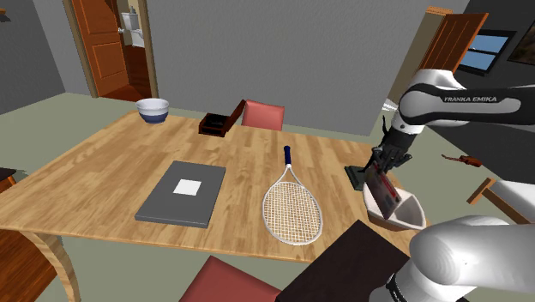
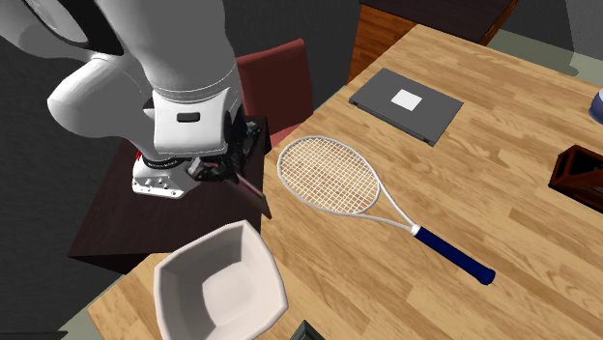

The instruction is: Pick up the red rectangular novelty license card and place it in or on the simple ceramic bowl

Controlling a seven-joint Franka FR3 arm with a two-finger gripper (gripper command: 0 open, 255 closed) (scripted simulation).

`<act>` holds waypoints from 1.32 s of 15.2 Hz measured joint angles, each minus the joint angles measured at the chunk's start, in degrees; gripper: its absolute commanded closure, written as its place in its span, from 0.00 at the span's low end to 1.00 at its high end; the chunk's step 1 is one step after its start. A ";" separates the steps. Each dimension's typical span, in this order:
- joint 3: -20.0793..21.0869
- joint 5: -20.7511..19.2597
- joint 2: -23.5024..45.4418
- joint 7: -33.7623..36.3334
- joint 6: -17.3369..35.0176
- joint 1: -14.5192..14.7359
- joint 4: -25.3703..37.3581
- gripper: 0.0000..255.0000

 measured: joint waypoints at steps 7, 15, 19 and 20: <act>-8.29 -3.53 7.46 -9.75 -1.32 -2.57 9.79 1.00; -16.01 -3.78 16.67 -18.94 -1.30 -2.82 20.02 1.00; -16.88 -4.02 17.56 -19.25 1.73 -2.90 17.88 1.00; -17.14 -3.99 17.98 -19.35 2.55 -2.85 17.49 1.00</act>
